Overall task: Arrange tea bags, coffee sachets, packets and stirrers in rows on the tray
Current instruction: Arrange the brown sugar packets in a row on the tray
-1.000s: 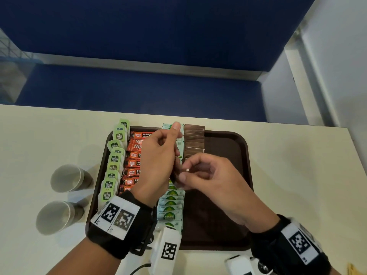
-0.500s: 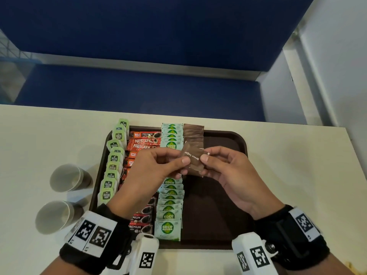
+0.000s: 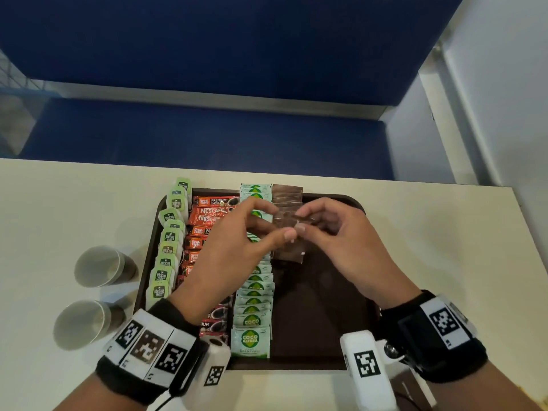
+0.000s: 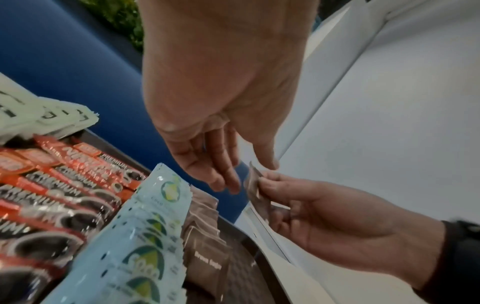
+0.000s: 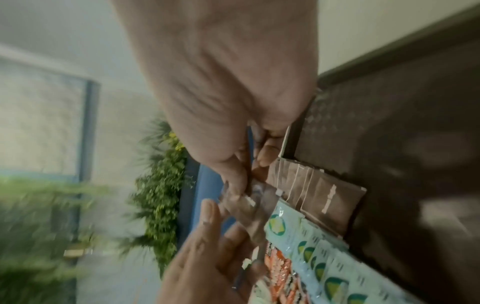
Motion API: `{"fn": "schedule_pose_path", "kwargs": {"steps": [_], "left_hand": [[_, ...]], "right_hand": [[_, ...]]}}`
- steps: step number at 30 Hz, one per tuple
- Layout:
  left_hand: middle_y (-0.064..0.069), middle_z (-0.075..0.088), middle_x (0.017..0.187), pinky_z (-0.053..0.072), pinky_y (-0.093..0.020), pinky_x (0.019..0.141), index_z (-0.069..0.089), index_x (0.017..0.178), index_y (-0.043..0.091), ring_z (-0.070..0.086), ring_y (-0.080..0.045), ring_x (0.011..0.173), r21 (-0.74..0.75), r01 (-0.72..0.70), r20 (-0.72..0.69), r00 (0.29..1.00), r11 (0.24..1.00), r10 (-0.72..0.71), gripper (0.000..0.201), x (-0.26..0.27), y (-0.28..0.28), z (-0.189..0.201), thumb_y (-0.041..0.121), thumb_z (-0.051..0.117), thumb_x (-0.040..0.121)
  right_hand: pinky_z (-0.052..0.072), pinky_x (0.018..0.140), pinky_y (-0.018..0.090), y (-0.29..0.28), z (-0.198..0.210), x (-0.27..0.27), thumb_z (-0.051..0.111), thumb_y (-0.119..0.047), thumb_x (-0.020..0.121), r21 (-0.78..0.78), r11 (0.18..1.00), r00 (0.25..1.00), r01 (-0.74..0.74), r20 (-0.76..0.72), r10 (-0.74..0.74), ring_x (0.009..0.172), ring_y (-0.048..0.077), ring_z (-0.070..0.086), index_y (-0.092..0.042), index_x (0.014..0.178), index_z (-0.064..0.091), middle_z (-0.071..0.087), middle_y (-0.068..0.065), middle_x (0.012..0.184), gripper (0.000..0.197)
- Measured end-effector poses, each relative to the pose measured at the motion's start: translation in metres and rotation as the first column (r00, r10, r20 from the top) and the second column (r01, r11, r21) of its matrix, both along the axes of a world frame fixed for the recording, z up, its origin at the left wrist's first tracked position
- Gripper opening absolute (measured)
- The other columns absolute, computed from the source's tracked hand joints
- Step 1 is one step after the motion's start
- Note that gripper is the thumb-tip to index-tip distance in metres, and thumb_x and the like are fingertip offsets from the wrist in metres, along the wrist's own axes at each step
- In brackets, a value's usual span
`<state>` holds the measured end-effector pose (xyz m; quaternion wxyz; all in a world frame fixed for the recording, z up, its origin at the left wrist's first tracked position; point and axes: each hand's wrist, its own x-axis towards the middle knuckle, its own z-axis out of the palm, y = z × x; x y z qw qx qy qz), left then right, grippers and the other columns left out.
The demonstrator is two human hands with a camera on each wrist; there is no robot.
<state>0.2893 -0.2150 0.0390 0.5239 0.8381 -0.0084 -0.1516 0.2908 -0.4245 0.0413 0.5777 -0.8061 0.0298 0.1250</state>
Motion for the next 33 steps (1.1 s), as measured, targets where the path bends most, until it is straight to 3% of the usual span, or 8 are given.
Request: {"fn": "schedule_pose_path", "kwargs": {"steps": [4,7,9,13,19,22,27,33], "left_hand": [[0.020,0.077,0.086,0.048,-0.010,0.071,0.077,0.098,0.034,0.071,0.004,0.086,0.045,0.008,0.013,1.000,0.999,-0.008,0.012,-0.005,-0.003,-0.014,0.031,0.086,0.090],[0.020,0.073,0.080,0.045,-0.007,0.070,0.080,0.094,0.031,0.067,0.003,0.085,0.137,-0.010,0.061,0.998,0.991,0.002,0.006,-0.004,-0.006,-0.024,0.026,0.083,0.094],[0.023,0.072,0.084,0.050,-0.018,0.081,0.081,0.100,0.034,0.066,0.002,0.085,0.252,0.053,0.070,0.995,0.966,-0.073,0.008,-0.006,-0.010,-0.029,0.031,0.084,0.093],[0.023,0.071,0.091,0.051,-0.048,0.101,0.077,0.107,0.034,0.065,-0.009,0.100,0.388,0.083,0.134,0.980,0.918,-0.145,0.020,-0.011,-0.015,-0.040,0.038,0.086,0.090],[0.025,0.071,0.089,0.055,-0.052,0.099,0.075,0.108,0.037,0.070,-0.006,0.097,0.282,-0.047,0.167,0.986,0.958,-0.001,0.022,-0.010,-0.002,-0.047,0.035,0.087,0.089],[0.027,0.072,0.086,0.056,-0.053,0.097,0.077,0.106,0.036,0.071,-0.002,0.095,0.264,-0.072,0.171,0.985,0.962,0.026,0.019,-0.009,0.004,-0.044,0.035,0.087,0.089],[0.027,0.073,0.085,0.058,-0.049,0.095,0.079,0.104,0.034,0.069,0.006,0.089,0.256,-0.128,0.178,0.981,0.958,0.084,0.017,-0.005,0.011,-0.040,0.036,0.087,0.089],[0.023,0.075,0.086,0.051,-0.010,0.078,0.081,0.104,0.031,0.069,0.009,0.086,0.261,-0.138,0.177,0.980,0.956,0.093,0.014,-0.005,0.015,-0.041,0.033,0.086,0.091]], "right_hand": [[0.059,0.073,0.020,-0.002,-0.005,-0.001,0.078,-0.007,0.096,0.203,0.972,0.981,0.120,-0.174,-0.085,0.088,0.013,0.079,-0.004,0.109,0.069,0.081,0.002,0.099,0.016],[0.056,0.073,0.015,-0.009,-0.019,-0.007,0.083,-0.027,0.093,-0.135,0.991,0.991,0.021,-0.130,-0.039,0.085,0.008,0.074,-0.025,0.097,0.075,0.079,-0.007,0.091,0.009],[0.049,0.068,0.010,-0.014,-0.029,-0.014,0.086,-0.032,0.089,-0.296,0.954,0.994,-0.039,-0.113,0.006,0.079,0.008,0.069,-0.031,0.091,0.077,0.075,-0.008,0.083,0.009],[0.046,0.064,0.010,-0.020,-0.047,-0.023,0.086,-0.036,0.088,-0.351,0.934,0.983,-0.067,-0.185,0.001,0.079,0.007,0.067,-0.033,0.092,0.079,0.074,-0.008,0.084,0.009],[0.046,0.063,0.010,-0.016,-0.062,-0.021,0.090,-0.030,0.085,-0.354,0.933,0.984,-0.061,-0.180,-0.004,0.072,0.007,0.064,-0.027,0.088,0.079,0.075,-0.001,0.081,0.012],[0.052,0.064,0.019,-0.012,-0.066,-0.019,0.093,-0.026,0.082,-0.368,0.929,0.990,-0.035,-0.139,-0.018,0.062,0.001,0.061,-0.027,0.088,0.071,0.074,-0.002,0.074,0.023],[0.058,0.072,0.041,-0.008,-0.073,-0.017,0.095,-0.026,0.079,-0.392,0.920,0.995,0.014,-0.084,-0.051,0.062,0.004,0.063,-0.031,0.095,0.052,0.075,-0.010,0.073,0.046],[0.057,0.069,0.043,-0.006,-0.073,-0.015,0.094,-0.029,0.080,-0.417,0.909,0.996,-0.009,-0.079,-0.027,0.058,0.002,0.060,-0.032,0.098,0.047,0.074,-0.016,0.074,0.051]]}}
